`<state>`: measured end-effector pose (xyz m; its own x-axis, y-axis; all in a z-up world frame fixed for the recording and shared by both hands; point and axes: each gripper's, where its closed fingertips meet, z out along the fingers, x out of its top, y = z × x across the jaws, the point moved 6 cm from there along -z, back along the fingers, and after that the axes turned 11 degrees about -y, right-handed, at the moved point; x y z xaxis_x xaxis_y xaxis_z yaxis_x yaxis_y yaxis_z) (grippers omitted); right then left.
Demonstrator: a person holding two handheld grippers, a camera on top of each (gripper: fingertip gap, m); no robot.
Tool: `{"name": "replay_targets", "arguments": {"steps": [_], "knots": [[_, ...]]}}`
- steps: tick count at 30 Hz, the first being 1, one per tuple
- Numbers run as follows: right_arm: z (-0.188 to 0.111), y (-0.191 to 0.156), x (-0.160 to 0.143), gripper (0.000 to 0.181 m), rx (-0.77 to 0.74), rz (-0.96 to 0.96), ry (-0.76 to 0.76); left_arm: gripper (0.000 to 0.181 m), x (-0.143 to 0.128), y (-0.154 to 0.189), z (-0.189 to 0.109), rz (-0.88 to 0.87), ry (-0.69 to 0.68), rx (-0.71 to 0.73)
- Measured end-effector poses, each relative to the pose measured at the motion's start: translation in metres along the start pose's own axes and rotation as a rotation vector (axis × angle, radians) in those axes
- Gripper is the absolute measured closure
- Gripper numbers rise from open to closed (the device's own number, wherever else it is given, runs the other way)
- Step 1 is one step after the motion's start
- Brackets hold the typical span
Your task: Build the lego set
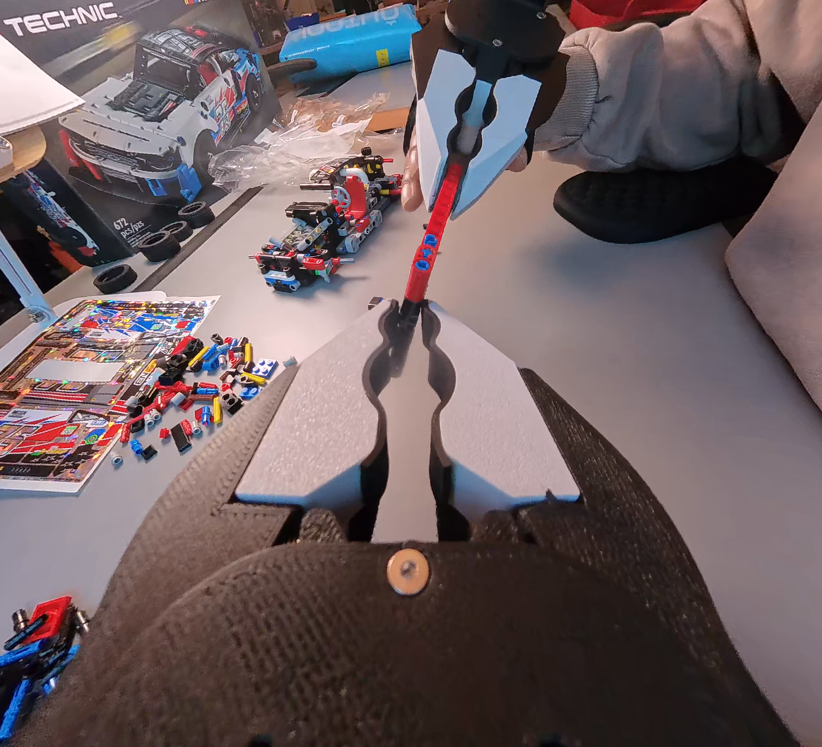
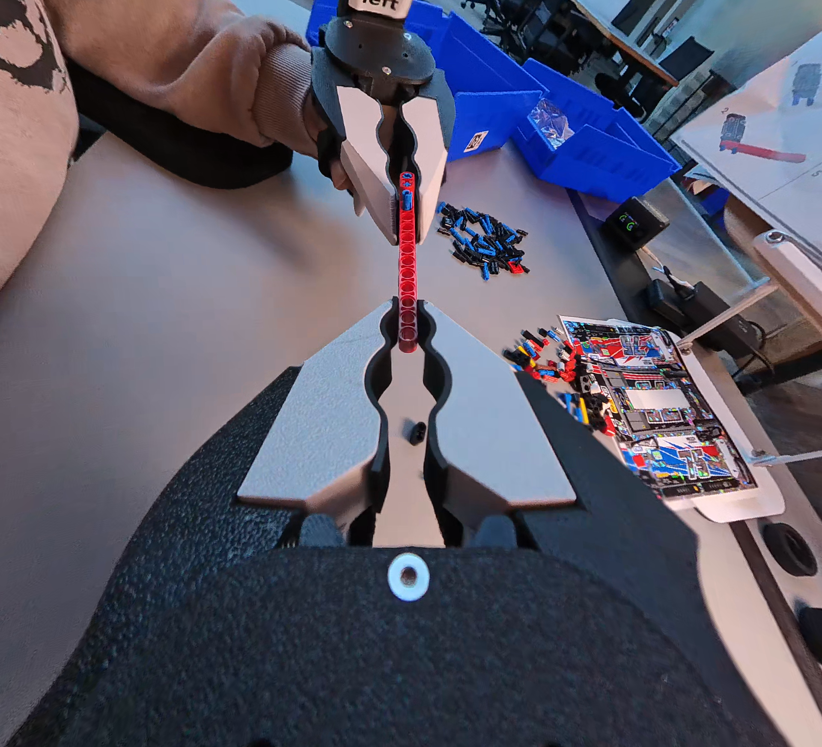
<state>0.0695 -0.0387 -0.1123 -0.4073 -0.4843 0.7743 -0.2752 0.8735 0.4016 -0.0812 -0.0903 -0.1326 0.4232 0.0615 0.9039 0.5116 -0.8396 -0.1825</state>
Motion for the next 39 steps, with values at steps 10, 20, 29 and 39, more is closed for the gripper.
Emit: {"name": "replay_targets", "arguments": {"steps": [10,20,29,39], "knots": [[0.006,0.003,-0.01,0.175,-0.032,0.07,-0.004,0.175,-0.005,-0.001,0.002,0.037,-0.033,0.025],[0.007,0.006,-0.015,0.173,-0.017,0.159,0.031,0.175,-0.003,-0.002,0.002,0.045,-0.02,0.043],[0.006,-0.002,-0.01,0.177,-0.137,-0.019,0.047,0.169,-0.005,-0.017,-0.004,-0.178,0.066,-0.017],[-0.001,-0.004,0.001,0.177,-0.542,-0.533,-0.059,0.141,-0.013,-0.04,-0.009,-1.044,0.359,-0.606]]}}
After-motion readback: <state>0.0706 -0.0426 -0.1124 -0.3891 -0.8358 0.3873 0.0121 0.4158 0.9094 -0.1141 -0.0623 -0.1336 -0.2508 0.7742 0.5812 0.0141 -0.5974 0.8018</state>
